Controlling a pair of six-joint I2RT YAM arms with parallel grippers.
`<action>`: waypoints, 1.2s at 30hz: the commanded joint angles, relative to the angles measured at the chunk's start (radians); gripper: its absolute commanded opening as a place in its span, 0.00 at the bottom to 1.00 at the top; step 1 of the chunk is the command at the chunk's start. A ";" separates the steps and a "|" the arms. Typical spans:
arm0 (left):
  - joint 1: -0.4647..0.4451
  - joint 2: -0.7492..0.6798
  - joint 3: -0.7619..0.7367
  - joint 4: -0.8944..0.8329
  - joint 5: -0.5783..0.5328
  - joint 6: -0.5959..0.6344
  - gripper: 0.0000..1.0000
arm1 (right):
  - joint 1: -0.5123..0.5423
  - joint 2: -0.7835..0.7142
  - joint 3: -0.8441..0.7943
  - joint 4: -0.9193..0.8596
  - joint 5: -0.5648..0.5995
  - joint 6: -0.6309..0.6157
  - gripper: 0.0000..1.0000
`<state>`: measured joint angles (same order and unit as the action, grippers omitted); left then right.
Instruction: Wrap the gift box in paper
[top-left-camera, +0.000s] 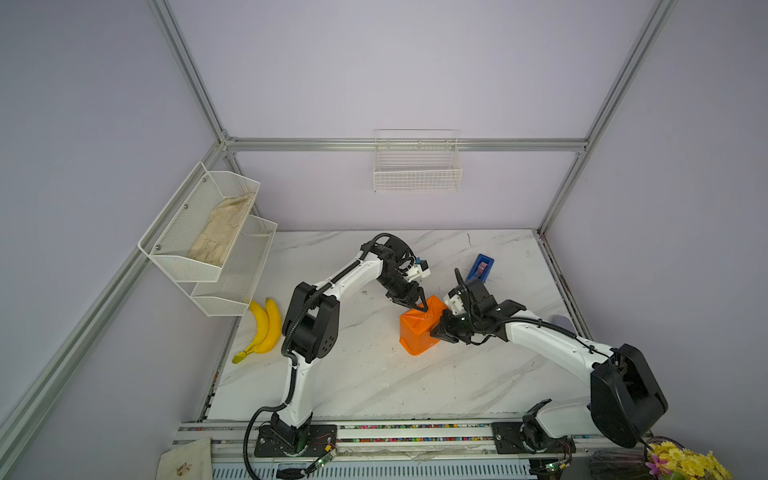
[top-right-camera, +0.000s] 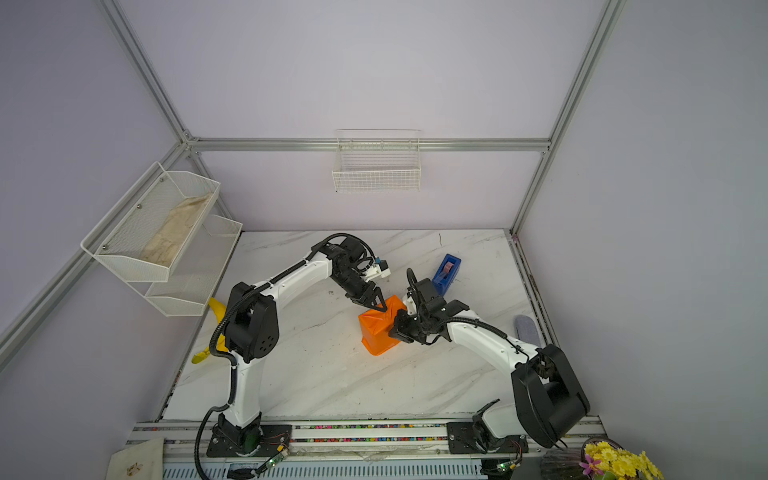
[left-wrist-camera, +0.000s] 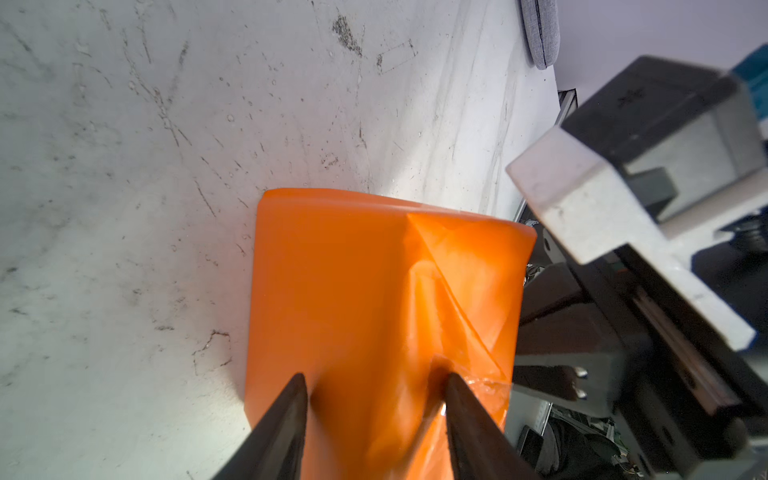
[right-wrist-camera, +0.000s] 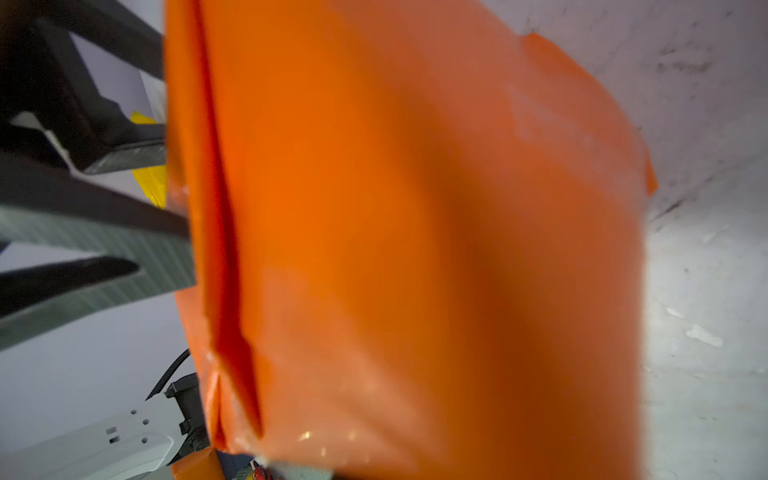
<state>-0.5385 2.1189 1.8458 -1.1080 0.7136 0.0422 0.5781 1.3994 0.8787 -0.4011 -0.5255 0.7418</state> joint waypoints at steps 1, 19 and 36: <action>0.013 0.022 -0.030 -0.052 -0.157 0.024 0.51 | 0.005 0.000 0.016 -0.051 0.048 -0.016 0.00; 0.208 -0.138 -0.282 0.040 -0.171 -0.001 0.51 | -0.003 0.045 -0.001 -0.053 0.143 -0.013 0.00; 0.225 -0.257 -0.443 0.165 -0.171 -0.122 0.50 | -0.037 0.058 0.028 -0.032 0.196 0.001 0.17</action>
<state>-0.3222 1.9659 1.4425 -1.0027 0.5564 -0.0189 0.5613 1.4803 0.8791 -0.4225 -0.3759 0.7361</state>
